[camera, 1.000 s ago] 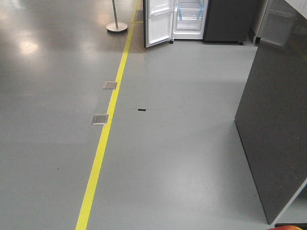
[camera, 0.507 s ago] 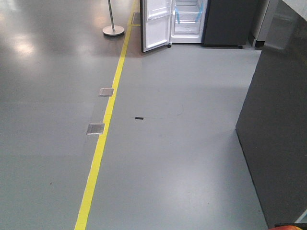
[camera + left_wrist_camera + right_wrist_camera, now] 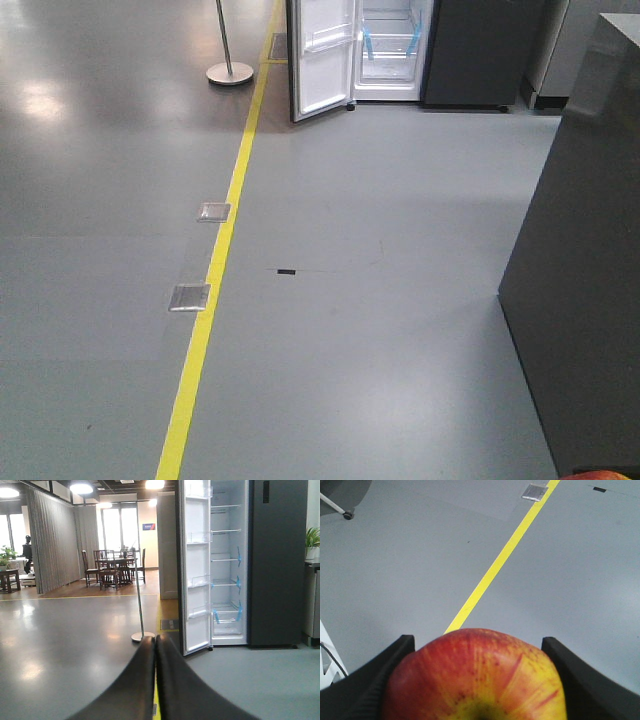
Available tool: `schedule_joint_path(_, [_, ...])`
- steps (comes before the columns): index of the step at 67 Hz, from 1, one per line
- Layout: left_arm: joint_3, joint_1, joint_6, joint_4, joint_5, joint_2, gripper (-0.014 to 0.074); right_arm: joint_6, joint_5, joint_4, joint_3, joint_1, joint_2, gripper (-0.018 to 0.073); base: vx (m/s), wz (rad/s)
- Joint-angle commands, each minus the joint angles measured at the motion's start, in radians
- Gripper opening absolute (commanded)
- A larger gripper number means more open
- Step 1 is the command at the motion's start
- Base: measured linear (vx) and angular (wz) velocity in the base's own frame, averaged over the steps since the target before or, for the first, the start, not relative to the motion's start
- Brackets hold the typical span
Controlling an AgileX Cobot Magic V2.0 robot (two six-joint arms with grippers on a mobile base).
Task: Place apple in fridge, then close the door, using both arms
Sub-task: 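Drive the base toward the open white refrigerator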
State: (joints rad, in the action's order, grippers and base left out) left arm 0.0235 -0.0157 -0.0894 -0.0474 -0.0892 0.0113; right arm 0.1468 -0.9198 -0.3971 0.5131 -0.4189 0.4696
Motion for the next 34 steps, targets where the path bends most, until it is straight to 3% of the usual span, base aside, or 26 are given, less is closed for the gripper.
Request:
schedule_joint_path(1, [0.011, -0.001, -0.001, 0.008, -0.075, 0.014, -0.0006, 0.005, 0.057, -0.023, 0.030, -0.002, 0.003, 0.0393, 0.27, 0.01])
schedule_joint_path(34, [0.011, -0.001, -0.001, 0.008, -0.075, 0.014, -0.0006, 0.005, 0.057, -0.023, 0.030, -0.002, 0.003, 0.0393, 0.29, 0.01])
